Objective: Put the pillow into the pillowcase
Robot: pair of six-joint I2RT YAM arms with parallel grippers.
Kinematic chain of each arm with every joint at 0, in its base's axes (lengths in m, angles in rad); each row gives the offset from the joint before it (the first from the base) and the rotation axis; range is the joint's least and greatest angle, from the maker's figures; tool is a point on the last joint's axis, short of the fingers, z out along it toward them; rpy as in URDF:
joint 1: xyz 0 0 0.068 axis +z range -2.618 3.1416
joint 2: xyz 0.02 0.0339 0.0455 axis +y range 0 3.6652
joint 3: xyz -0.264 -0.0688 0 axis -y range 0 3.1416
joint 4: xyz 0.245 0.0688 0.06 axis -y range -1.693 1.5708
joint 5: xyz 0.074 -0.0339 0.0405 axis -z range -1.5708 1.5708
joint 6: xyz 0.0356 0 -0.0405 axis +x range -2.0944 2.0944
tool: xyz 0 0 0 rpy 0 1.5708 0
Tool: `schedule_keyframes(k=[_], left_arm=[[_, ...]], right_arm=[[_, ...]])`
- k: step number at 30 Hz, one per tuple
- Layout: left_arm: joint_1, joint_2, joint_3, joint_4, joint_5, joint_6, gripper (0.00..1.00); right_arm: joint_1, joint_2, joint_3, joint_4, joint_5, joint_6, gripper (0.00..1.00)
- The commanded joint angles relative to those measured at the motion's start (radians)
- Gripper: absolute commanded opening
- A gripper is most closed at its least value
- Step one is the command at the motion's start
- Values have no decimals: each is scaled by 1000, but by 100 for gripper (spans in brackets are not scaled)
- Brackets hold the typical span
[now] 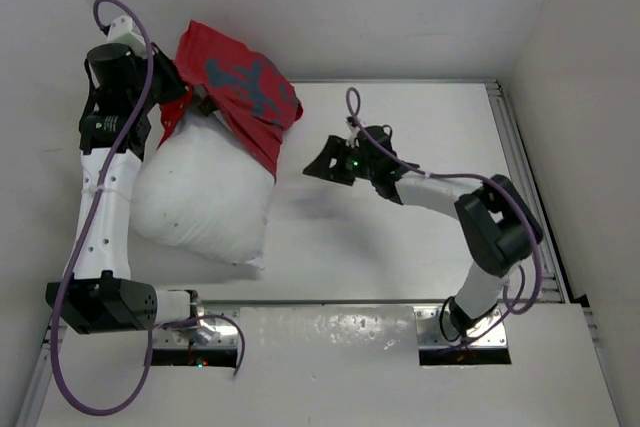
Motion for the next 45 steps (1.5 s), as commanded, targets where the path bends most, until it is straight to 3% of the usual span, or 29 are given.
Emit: schedule_keyframes(k=[1, 6, 11, 21, 24, 27, 28, 30, 34, 37, 40, 41, 44, 45], left_arm=[[-5, -79, 6, 140, 15, 29, 0], [-17, -79, 26, 99, 15, 78, 0], [-19, -67, 55, 93, -1, 123, 0], [-60, -81, 52, 99, 94, 152, 0], [-79, -87, 52, 105, 123, 158, 0], [-80, -95, 54, 97, 130, 170, 0], [-80, -93, 52, 93, 117, 181, 0], [-80, -98, 50, 79, 101, 196, 0], [-79, -102, 43, 71, 112, 218, 0], [-80, -99, 35, 81, 147, 224, 0], [-80, -95, 31, 81, 167, 218, 0], [-80, -92, 31, 81, 169, 216, 0], [-80, -95, 24, 67, 187, 239, 0], [-80, -98, 20, 56, 210, 261, 0]], right_arm=[[41, 79, 119, 86, 43, -8, 70], [99, 210, 169, 165, -9, 27, 75], [130, 245, 108, 348, -48, 83, 80], [119, 314, 170, 221, 173, 200, 80], [128, 352, 256, 111, 244, 239, 75], [125, 369, 316, -102, 360, 273, 55], [113, 368, 319, -145, 406, 309, 43], [96, 354, 272, -129, 426, 374, 35], [53, 336, 193, 33, 371, 423, 34], [44, 319, 183, 207, 335, 379, 39], [32, 331, 206, 291, 260, 363, 51], [24, 343, 216, 291, 214, 368, 63], [4, 359, 224, 250, 5, 354, 85], [1, 325, 156, 255, -50, 315, 98]])
